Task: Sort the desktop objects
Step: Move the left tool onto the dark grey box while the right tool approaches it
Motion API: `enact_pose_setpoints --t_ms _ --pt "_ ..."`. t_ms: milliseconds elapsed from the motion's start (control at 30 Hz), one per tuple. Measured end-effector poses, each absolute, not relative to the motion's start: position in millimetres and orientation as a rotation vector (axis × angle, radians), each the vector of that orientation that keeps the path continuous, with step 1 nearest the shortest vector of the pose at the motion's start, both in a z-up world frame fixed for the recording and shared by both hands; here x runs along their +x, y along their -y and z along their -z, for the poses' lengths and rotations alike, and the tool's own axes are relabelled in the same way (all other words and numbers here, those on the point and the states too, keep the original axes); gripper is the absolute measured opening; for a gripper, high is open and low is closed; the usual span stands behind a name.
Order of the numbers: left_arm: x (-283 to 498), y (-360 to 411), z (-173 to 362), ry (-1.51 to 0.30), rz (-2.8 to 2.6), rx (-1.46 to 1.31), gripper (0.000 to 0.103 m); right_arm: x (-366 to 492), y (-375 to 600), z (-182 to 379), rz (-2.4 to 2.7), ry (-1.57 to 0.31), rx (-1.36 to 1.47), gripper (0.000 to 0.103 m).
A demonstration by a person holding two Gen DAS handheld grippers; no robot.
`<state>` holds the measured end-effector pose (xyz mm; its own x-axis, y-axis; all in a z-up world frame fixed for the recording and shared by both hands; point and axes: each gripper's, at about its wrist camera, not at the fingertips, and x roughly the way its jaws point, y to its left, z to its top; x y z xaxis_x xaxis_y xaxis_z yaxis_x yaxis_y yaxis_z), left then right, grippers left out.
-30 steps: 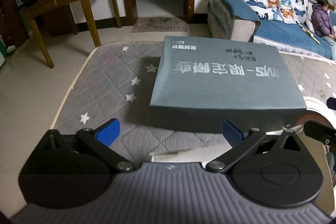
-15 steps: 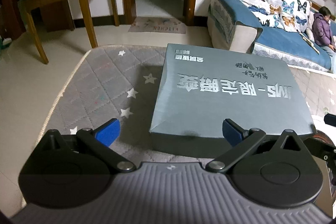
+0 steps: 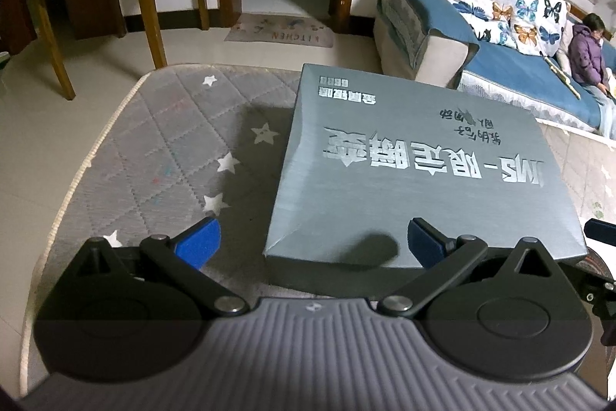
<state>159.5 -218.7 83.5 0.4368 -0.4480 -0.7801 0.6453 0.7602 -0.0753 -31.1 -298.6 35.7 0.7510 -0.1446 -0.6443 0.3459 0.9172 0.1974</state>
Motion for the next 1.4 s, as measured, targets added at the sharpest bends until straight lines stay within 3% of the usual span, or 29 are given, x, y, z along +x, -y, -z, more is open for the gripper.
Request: enact_pose_setpoints --t_ms 1400 --pt "205.1 227.3 -57.4 -1.073 0.791 0.072 0.103 -1.0 300.6 -14.8 0.250 -0.758 0.199 0.103"
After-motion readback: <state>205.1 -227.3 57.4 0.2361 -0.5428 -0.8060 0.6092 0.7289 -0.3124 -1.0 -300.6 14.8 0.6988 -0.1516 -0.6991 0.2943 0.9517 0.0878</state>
